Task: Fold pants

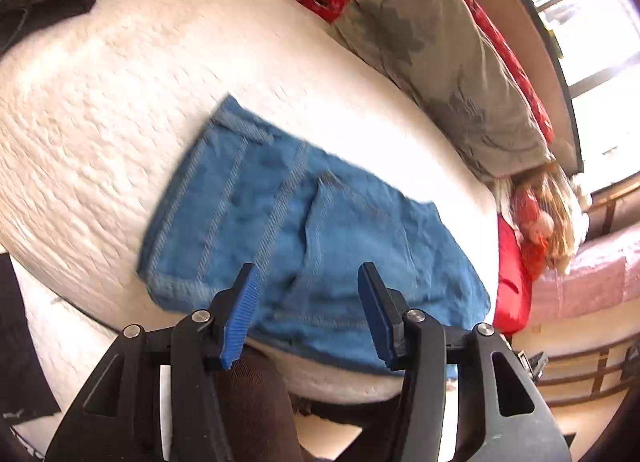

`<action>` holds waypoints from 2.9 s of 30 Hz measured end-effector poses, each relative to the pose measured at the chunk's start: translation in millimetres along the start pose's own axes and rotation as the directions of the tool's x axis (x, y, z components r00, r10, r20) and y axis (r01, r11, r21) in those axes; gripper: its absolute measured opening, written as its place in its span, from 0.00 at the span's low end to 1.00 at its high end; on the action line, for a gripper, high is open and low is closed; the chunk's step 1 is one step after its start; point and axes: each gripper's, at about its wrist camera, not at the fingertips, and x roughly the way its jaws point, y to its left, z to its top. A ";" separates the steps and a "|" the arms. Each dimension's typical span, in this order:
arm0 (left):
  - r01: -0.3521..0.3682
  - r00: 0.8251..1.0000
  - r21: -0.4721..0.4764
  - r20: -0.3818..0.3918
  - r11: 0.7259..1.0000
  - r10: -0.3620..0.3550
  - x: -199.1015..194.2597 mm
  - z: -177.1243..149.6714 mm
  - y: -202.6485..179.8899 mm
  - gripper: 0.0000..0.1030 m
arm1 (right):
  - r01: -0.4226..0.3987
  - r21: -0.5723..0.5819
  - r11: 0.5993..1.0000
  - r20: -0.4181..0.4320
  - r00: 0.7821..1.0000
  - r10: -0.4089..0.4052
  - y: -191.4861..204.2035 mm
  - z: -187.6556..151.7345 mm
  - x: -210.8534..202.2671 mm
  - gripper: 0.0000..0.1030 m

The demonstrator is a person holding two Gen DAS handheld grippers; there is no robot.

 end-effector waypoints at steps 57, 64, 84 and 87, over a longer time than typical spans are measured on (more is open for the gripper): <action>0.532 0.602 0.840 -0.468 0.112 0.647 332.5 -156.5 -465.1 0.54 | -0.293 0.403 0.867 -0.021 0.944 0.329 -89.9 -102.6 35.4 0.46; 0.598 0.572 0.802 -0.427 0.000 0.701 346.5 -179.6 -466.8 0.62 | -0.276 0.398 0.875 -0.024 0.950 0.311 -86.7 -99.8 35.3 0.46; 0.528 0.729 0.844 -0.509 0.098 0.458 292.8 -194.1 -439.8 0.13 | -0.213 0.248 0.945 0.008 0.976 0.218 -49.1 -84.2 24.2 0.14; 0.535 0.732 0.823 -0.564 0.190 0.381 278.0 -177.0 -434.3 0.11 | -0.202 0.183 0.962 0.006 0.979 0.205 -31.2 -78.4 17.6 0.14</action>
